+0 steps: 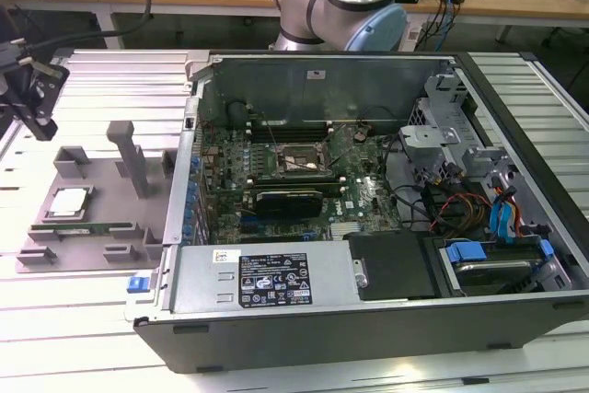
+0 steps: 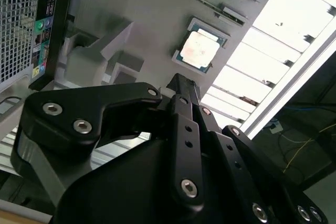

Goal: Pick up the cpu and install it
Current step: 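Pick up the cpu and move it towards the insertion slot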

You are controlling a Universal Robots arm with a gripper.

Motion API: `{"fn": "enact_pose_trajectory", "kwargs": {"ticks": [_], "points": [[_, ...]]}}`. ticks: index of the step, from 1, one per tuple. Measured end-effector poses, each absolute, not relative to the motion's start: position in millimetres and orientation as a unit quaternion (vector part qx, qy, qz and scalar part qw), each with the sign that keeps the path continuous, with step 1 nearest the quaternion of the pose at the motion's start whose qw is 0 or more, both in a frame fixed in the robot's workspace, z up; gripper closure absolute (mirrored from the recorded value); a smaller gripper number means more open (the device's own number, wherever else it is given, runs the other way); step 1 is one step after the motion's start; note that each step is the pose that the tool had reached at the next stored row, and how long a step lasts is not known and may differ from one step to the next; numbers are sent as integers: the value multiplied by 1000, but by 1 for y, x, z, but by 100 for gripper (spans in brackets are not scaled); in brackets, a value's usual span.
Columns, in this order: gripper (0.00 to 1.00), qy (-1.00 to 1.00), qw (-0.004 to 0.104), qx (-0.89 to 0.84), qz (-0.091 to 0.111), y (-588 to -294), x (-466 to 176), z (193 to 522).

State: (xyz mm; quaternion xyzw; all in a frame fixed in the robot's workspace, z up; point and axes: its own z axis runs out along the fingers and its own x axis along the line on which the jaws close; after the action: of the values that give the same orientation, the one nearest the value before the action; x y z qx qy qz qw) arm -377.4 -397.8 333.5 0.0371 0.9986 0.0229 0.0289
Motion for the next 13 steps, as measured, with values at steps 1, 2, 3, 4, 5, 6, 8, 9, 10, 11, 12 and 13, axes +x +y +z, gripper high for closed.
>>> {"fn": "enact_pose_trajectory", "kwargs": {"ticks": [1,2,3,4,5,6,8,9,10,11,12,13], "points": [[89,999,29,37,23,-398,-378,333],[89,999,29,37,23,-398,-379,332],[89,999,29,37,23,-398,-380,331],[89,999,29,37,23,-398,-381,330],[89,999,29,37,23,-398,-382,329],[89,999,29,37,23,-398,-382,326],[89,999,29,37,23,-398,-383,323],[89,999,29,37,23,-398,-383,322],[89,999,29,37,23,-398,-384,320],[89,999,29,37,23,-398,-384,319],[89,999,29,37,23,-398,-384,318],[89,999,29,37,23,-398,-385,317]]}}
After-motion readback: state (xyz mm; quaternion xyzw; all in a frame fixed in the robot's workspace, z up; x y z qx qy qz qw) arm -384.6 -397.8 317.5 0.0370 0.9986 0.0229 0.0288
